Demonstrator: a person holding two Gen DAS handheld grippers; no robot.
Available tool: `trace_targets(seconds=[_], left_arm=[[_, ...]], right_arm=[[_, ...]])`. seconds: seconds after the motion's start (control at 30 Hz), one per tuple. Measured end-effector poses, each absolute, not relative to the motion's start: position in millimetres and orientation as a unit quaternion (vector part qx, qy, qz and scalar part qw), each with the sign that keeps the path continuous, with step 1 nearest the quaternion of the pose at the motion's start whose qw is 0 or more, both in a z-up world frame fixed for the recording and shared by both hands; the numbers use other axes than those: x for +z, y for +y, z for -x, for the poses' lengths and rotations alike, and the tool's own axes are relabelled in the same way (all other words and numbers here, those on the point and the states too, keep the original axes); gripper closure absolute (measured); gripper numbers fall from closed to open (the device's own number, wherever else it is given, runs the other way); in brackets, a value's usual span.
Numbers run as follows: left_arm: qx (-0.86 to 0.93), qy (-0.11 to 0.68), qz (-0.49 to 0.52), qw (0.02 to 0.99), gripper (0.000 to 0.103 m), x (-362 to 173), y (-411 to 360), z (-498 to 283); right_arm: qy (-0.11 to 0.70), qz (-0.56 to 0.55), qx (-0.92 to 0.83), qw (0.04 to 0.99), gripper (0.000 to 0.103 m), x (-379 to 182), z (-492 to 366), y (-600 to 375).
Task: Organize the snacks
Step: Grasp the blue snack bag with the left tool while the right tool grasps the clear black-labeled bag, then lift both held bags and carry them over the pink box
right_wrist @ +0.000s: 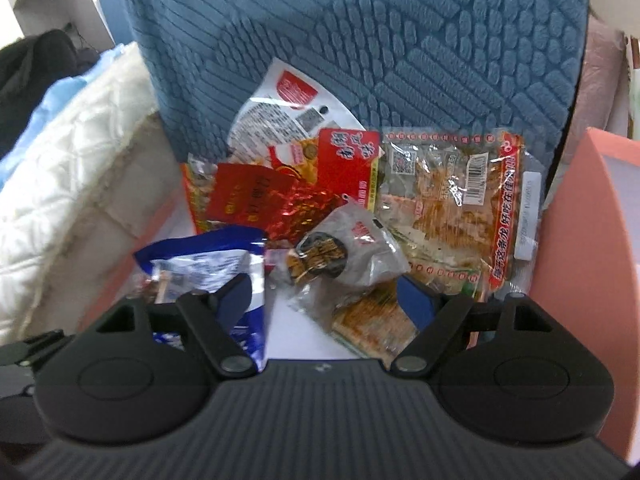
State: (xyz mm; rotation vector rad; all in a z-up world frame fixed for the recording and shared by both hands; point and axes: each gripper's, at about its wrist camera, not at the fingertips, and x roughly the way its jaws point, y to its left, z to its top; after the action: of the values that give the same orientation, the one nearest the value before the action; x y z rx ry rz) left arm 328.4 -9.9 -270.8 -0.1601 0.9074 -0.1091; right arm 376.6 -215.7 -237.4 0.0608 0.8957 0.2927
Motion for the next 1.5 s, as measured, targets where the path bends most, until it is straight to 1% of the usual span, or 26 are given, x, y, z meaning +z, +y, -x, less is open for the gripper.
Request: trace_targets(seconds=[0.1,0.17,0.4,0.47,0.53,0.6,0.63,0.77,0.8,0.83,1.0,1.2,1.5], left_arm=[[-0.054,0.439,0.076,0.894,0.032,-277.3,-11.2,-334.8],[-0.052,0.441,0.071,0.893,0.038,-281.1,-12.6,-339.5],[-0.039,0.435,0.084,0.896,0.05,-286.5,-12.7,-344.7],[-0.041,0.435,0.094,0.895,0.058,-286.9,-12.4,-345.2],[-0.043,0.434,0.1,0.894,0.064,-285.5,-12.7,-345.1],[-0.043,0.432,0.104,0.895,0.068,-283.0,-13.4,-343.9],[-0.043,0.433,0.109,0.894,0.07,-281.5,-12.8,-343.2],[-0.045,0.438,0.11,0.891,0.071,-273.1,-12.8,-339.4],[-0.043,0.437,0.108,0.892,0.071,-269.8,-12.6,-337.3],[-0.043,0.437,0.111,0.892,0.071,-267.6,-11.4,-334.5],[-0.047,0.437,0.125,0.889,0.071,-257.9,-6.8,-319.6],[-0.044,0.427,0.127,0.894,0.071,-238.8,-0.9,-296.4],[-0.052,0.413,0.118,0.902,0.072,-208.1,10.0,-256.4]], right_arm=[[0.441,-0.03,0.135,0.887,0.022,-246.6,-389.0,-216.6],[0.442,-0.027,0.134,0.887,0.022,-250.8,-395.1,-215.5],[0.447,-0.005,0.148,0.882,0.02,-264.1,-408.9,-203.0],[0.448,0.001,0.15,0.881,0.02,-265.6,-410.5,-200.2],[0.446,0.003,0.148,0.882,0.022,-265.4,-410.4,-199.8],[0.445,0.006,0.151,0.883,0.029,-264.3,-410.5,-197.6],[0.444,0.009,0.15,0.884,0.03,-263.0,-408.3,-196.5],[0.439,0.028,0.147,0.886,0.039,-254.2,-396.1,-193.5],[0.438,0.028,0.15,0.886,0.045,-250.0,-391.9,-193.6],[0.44,0.027,0.153,0.884,0.047,-246.2,-388.3,-194.2],[0.434,0.03,0.157,0.887,0.049,-228.6,-368.5,-201.1],[0.426,0.023,0.152,0.891,0.049,-203.5,-340.9,-208.7],[0.424,0.018,0.14,0.895,0.049,-183.0,-296.6,-214.9]])
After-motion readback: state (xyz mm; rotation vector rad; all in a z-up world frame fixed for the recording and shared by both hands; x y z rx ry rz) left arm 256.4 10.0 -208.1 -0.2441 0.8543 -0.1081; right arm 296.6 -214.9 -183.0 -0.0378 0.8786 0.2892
